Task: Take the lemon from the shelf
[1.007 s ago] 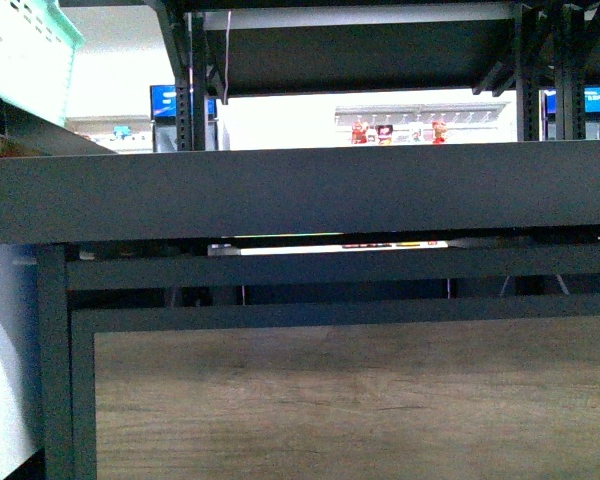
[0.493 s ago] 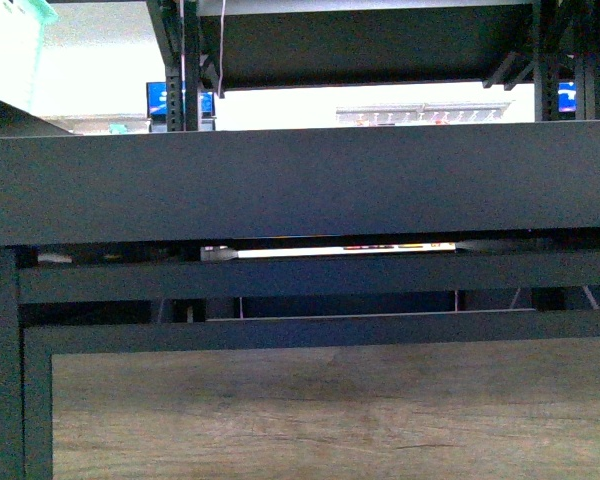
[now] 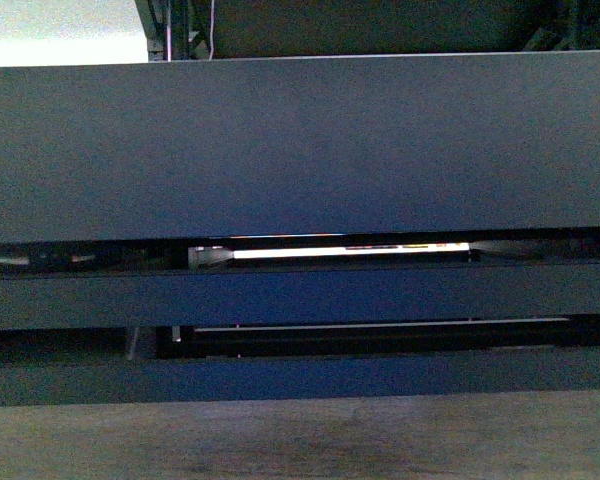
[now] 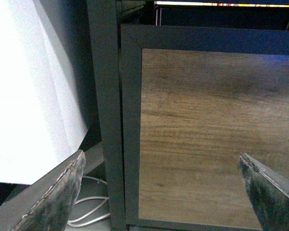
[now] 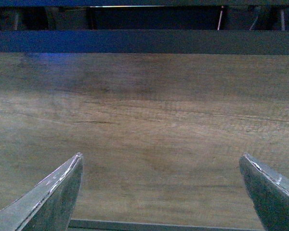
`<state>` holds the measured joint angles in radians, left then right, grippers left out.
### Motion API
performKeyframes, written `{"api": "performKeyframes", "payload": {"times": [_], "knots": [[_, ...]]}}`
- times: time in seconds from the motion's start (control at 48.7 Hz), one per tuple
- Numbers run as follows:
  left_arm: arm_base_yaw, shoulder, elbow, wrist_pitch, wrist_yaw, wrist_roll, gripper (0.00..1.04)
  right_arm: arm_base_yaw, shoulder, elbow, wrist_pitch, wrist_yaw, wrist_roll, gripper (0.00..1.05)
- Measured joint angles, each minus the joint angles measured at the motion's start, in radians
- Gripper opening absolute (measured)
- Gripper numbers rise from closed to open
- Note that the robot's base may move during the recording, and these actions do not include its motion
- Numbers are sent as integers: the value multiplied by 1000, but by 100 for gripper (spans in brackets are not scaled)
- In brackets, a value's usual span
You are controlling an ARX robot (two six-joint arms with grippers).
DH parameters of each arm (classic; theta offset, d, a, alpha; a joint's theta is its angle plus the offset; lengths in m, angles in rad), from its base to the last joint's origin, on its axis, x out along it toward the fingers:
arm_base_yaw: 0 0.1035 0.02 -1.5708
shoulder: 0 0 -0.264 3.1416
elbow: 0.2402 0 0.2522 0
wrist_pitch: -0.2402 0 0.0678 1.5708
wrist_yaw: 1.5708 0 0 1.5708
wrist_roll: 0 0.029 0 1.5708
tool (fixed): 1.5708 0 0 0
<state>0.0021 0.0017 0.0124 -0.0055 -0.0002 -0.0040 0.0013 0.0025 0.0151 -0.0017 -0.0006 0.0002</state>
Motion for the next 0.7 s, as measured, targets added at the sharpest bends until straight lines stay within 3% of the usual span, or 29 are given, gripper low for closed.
{"api": "performKeyframes", "payload": {"times": [0.698], "knots": [[0,0,0,0,0,0,97,0,0,0,0,0,0,97]]}}
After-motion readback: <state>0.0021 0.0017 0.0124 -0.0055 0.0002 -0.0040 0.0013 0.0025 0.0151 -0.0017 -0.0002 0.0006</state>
